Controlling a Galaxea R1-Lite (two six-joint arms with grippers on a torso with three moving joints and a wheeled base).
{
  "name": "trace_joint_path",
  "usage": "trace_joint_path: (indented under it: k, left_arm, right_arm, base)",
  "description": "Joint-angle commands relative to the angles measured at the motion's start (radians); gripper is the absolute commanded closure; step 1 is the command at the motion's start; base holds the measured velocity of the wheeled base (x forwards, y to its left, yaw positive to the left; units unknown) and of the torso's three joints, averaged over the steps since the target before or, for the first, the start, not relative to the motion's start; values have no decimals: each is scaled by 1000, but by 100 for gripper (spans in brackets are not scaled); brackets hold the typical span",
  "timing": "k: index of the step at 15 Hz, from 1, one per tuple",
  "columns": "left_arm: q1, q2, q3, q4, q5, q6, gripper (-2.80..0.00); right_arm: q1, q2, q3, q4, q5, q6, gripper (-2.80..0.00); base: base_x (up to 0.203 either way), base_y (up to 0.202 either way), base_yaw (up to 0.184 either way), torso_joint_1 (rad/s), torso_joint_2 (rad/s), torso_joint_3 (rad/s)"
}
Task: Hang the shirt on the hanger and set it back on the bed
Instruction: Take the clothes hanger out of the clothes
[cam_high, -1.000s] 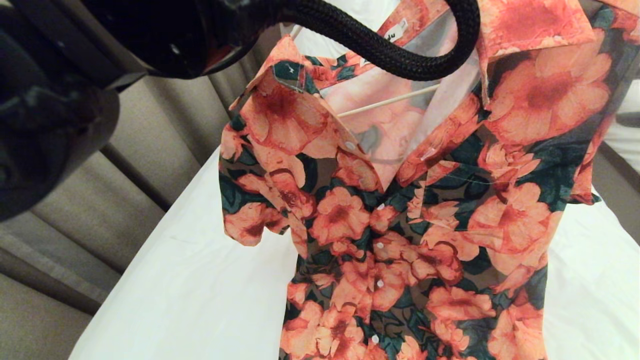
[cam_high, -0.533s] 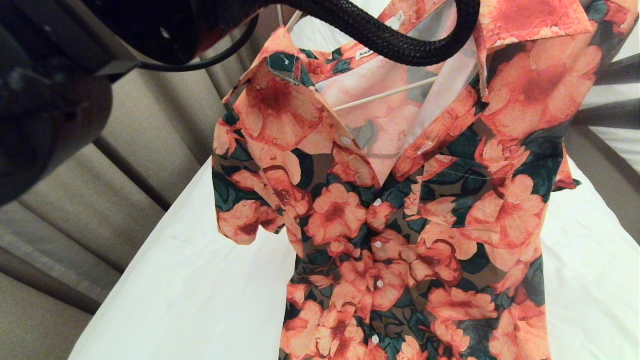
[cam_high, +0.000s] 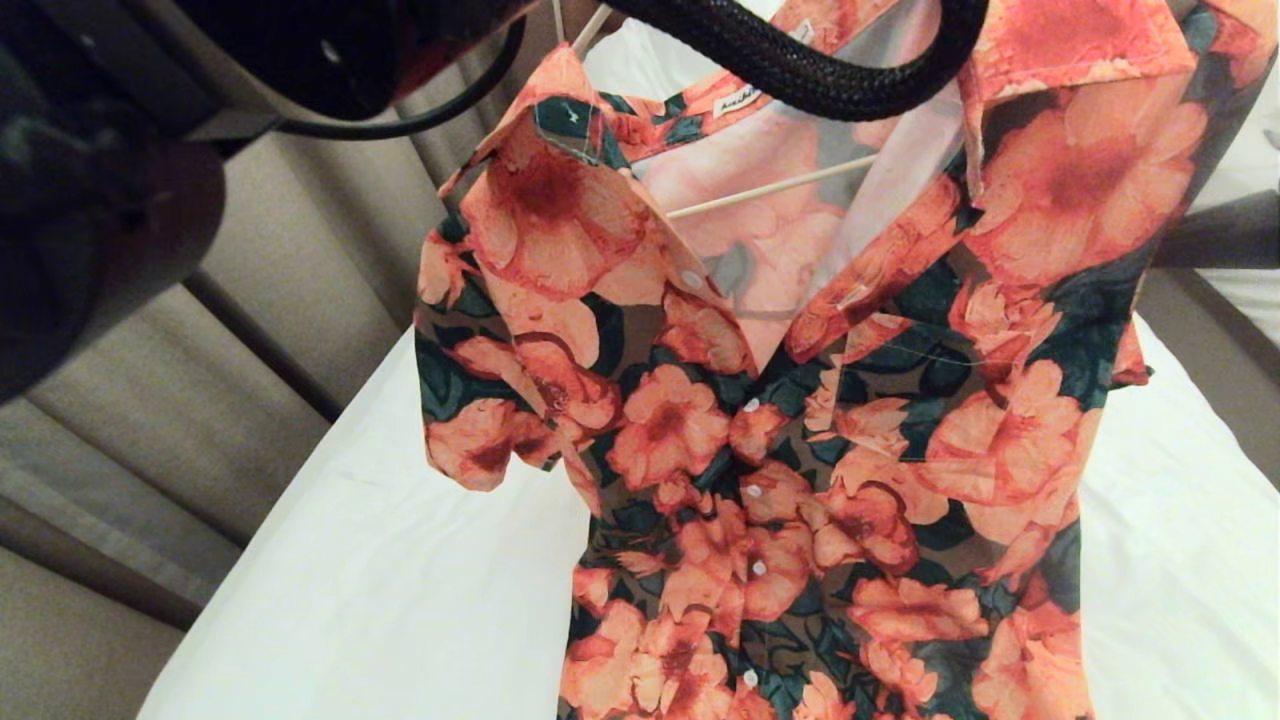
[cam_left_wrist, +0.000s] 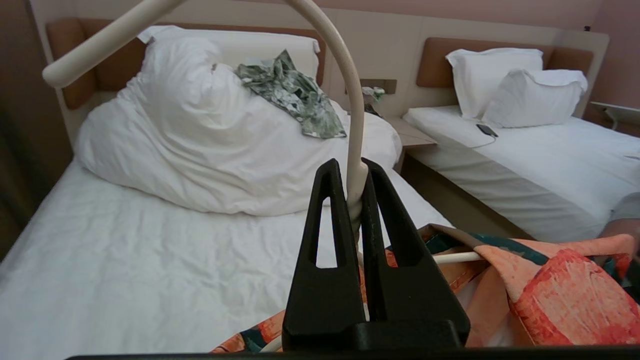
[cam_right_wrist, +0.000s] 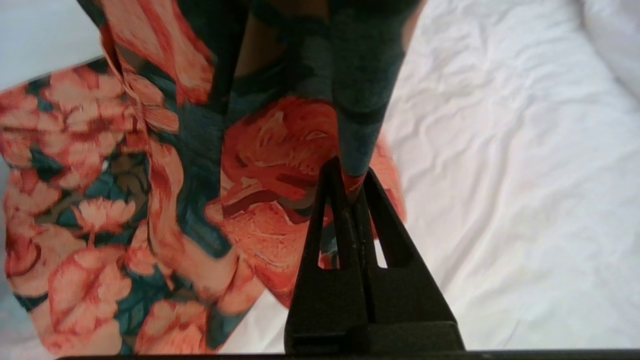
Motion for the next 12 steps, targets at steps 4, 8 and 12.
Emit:
trace_joint_path:
  k: [4, 8, 12]
  left_arm:
    - [-21, 30, 7, 2, 1, -14, 0]
    - [-21, 30, 4, 4, -2, 29, 0]
    - [-21, 30, 13, 1, -2, 31, 0]
  right_arm:
    - [-3, -32, 129, 0, -99, -80, 0]
    - [-4, -32, 163, 0, -118, -87, 0]
    - [-10, -55, 224, 1, -202, -125, 0]
  base:
    - [0, 0, 0, 0, 0, 0]
    - [0, 0, 0, 0, 0, 0]
    - [0, 0, 0, 0, 0, 0]
